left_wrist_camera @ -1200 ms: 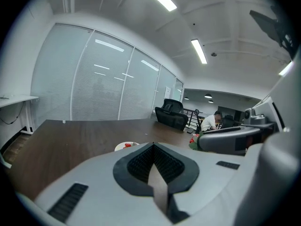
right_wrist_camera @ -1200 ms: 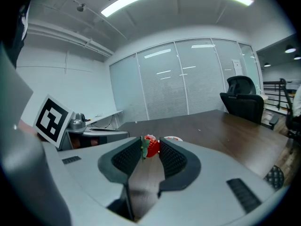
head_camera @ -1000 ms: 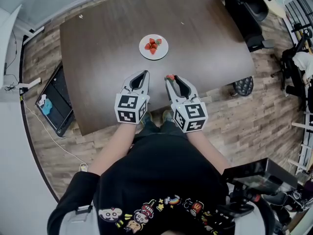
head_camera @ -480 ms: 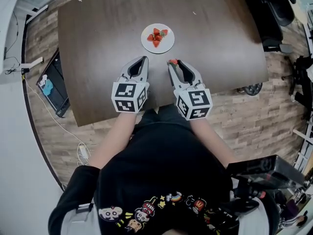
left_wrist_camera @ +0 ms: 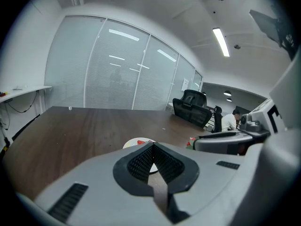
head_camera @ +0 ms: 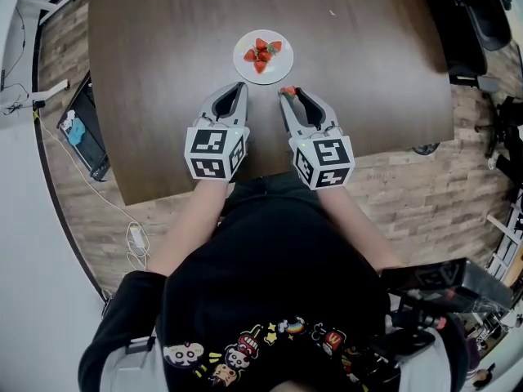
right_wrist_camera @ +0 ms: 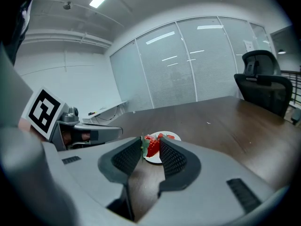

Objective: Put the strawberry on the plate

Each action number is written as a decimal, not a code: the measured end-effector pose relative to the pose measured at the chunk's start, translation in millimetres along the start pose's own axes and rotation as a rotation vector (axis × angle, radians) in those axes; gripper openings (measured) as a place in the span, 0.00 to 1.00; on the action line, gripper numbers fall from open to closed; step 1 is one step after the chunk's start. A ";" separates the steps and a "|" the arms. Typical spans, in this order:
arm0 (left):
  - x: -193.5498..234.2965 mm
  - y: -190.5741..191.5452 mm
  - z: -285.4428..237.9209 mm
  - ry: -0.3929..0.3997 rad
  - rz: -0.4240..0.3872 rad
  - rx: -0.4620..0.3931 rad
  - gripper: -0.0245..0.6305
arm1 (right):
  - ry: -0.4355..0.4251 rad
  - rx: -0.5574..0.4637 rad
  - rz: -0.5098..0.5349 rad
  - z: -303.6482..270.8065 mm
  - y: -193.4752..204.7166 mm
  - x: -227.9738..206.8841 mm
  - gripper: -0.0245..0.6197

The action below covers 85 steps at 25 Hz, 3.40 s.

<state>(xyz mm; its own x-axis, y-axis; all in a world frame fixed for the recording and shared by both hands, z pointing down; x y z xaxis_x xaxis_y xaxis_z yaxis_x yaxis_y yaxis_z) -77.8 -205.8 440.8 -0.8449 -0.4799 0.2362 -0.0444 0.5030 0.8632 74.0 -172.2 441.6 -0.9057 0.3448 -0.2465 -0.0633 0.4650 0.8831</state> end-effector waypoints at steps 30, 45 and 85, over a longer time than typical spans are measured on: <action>21.3 31.9 -59.7 -0.069 0.072 0.115 0.04 | -0.050 0.152 -0.005 -93.7 36.5 -44.2 0.24; 26.5 41.6 -74.5 -0.080 0.087 0.146 0.04 | -0.072 0.198 0.078 -116.7 49.5 -50.3 0.24; 28.9 47.0 -63.8 -0.072 0.081 0.148 0.04 | -0.077 0.122 0.172 -115.2 36.4 -42.3 0.24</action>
<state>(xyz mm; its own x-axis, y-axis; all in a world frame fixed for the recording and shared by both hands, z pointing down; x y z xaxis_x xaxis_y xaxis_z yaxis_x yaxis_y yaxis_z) -70.3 -241.8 516.7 -0.8848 -0.3830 0.2652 -0.0479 0.6411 0.7659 61.7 -263.7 530.2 -0.8637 0.4868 -0.1308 0.1446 0.4878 0.8609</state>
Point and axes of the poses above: the fingertips, and each gripper's own axes: z backward along the fingers, x to its left, y out of its underside, the point moved 6 cm from there along z, backward along the fingers, and after that the axes turned 3 degrees about -x, right-handed, at the moved point
